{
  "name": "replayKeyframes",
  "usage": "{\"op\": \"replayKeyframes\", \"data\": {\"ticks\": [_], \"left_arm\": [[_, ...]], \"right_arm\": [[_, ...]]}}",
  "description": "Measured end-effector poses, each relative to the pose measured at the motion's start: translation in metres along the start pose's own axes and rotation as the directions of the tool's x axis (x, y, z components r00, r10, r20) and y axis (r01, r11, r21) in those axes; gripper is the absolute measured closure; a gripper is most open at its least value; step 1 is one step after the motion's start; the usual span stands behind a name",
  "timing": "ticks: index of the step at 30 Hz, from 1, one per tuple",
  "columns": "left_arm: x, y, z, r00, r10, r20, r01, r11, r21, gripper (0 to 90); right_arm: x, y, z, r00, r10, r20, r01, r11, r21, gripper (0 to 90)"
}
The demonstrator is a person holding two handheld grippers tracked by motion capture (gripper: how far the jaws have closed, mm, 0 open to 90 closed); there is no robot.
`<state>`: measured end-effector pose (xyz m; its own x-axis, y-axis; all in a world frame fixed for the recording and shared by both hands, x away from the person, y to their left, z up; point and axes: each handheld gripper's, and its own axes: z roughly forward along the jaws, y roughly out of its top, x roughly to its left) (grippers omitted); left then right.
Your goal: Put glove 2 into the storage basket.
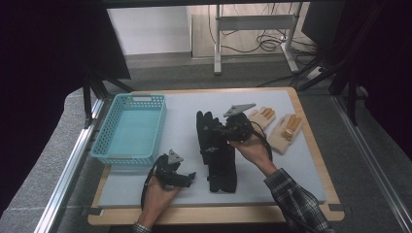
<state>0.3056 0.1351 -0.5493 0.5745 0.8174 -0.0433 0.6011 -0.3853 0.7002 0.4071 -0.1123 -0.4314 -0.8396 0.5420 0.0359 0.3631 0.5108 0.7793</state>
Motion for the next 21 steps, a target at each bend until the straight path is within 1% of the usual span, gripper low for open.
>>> {"op": "replayKeyframes", "data": {"ticks": [3,6,7,11,14,17,20,21], "left_arm": [[0.000,0.000,0.000,1.0000,-0.004,0.000,0.004,1.0000,-0.004,4.6],[0.000,0.000,0.000,1.0000,-0.005,0.000,0.005,1.0000,-0.003,4.6],[0.000,0.000,0.000,1.0000,-0.004,-0.001,0.004,1.0000,-0.003,4.6],[0.000,0.000,0.000,1.0000,-0.006,0.002,0.006,1.0000,-0.001,4.6],[0.000,0.000,0.000,1.0000,-0.006,0.000,0.006,1.0000,-0.003,4.6],[0.000,0.000,0.000,1.0000,-0.005,0.000,0.005,1.0000,-0.004,4.6],[0.000,0.000,0.000,1.0000,-0.006,-0.001,0.006,1.0000,-0.004,4.6],[0.000,0.000,0.000,1.0000,-0.004,-0.001,0.004,1.0000,-0.004,4.6]], "right_arm": [[0.007,-0.011,-0.016,0.9996,0.023,0.018,-0.023,1.000,-0.002,80.8],[0.016,-0.024,-0.030,0.9992,0.030,0.026,-0.030,1.000,-0.001,80.8],[0.018,-0.027,-0.033,0.9992,0.031,0.027,-0.030,1.000,-0.004,80.8],[0.028,-0.041,-0.044,0.9976,0.068,0.015,-0.067,0.998,-0.014,80.7],[0.035,-0.050,-0.043,0.9959,0.089,0.017,-0.089,0.996,-0.020,80.7],[0.039,-0.056,-0.037,0.9954,0.094,0.021,-0.093,0.995,-0.024,80.7],[0.041,-0.063,-0.028,0.9943,0.094,0.050,-0.094,0.996,-0.013,80.6],[0.042,-0.066,-0.023,0.9933,0.101,0.056,-0.100,0.995,-0.009,80.6]]}}
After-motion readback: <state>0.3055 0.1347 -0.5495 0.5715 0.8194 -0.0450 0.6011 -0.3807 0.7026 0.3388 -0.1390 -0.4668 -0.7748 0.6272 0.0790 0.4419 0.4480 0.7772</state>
